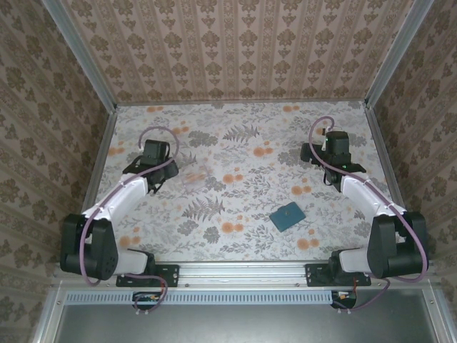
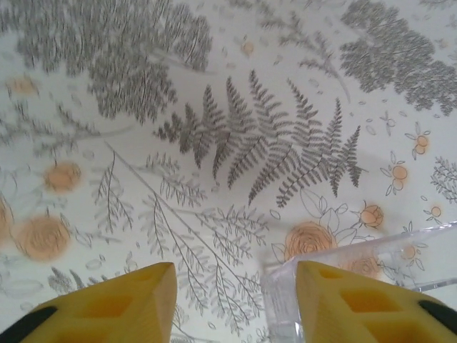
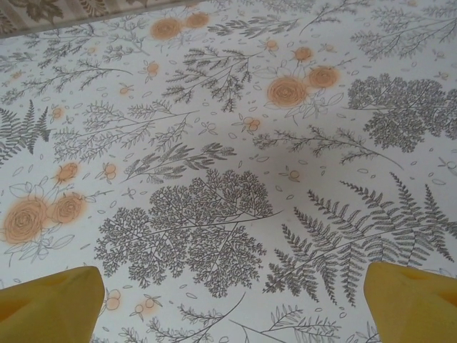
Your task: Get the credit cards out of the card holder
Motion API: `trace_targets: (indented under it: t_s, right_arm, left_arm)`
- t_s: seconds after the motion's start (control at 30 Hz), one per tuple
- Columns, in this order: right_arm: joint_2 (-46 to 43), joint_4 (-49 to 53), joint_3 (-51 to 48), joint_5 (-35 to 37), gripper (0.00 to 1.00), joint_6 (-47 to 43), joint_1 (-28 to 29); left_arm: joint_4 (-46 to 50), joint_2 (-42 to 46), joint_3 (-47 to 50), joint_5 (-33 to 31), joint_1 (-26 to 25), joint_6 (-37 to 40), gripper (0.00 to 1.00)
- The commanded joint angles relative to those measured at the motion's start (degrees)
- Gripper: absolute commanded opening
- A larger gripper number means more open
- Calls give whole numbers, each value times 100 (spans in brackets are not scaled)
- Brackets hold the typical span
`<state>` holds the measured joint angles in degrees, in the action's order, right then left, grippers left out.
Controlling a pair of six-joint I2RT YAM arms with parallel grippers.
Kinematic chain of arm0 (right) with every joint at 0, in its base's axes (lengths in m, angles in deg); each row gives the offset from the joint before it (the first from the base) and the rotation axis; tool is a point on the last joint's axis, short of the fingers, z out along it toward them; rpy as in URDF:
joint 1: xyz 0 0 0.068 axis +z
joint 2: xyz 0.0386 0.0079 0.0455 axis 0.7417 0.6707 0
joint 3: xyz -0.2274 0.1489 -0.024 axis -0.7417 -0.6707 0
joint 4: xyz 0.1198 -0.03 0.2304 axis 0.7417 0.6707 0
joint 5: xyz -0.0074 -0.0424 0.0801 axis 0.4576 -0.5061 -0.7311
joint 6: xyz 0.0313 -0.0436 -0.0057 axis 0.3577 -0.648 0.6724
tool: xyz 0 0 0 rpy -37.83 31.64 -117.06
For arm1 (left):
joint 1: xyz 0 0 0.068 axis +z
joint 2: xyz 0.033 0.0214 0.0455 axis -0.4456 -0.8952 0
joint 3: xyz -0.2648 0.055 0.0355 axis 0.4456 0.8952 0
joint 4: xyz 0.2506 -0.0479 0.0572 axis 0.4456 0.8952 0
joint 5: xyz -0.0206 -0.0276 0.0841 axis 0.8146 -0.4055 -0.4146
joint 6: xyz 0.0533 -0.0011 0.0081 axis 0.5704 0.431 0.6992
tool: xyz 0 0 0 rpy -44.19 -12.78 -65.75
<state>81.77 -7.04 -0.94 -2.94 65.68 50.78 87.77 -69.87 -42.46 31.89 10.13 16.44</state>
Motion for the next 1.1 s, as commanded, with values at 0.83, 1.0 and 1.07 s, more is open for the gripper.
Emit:
trace_targets:
  t_s: [0.83, 1.0, 1.07]
  right_arm:
    - [-65, 349, 312, -404, 95, 117, 18]
    - [-58, 379, 312, -422, 95, 117, 18]
    - [-66, 396, 309, -424, 95, 111, 18]
  left_arm:
    - [298, -1032, -479, 836, -5, -749, 22]
    - [189, -1174, -482, 979, 1, -682, 20]
    - [185, -1184, -505, 1005, -8, -661, 20]
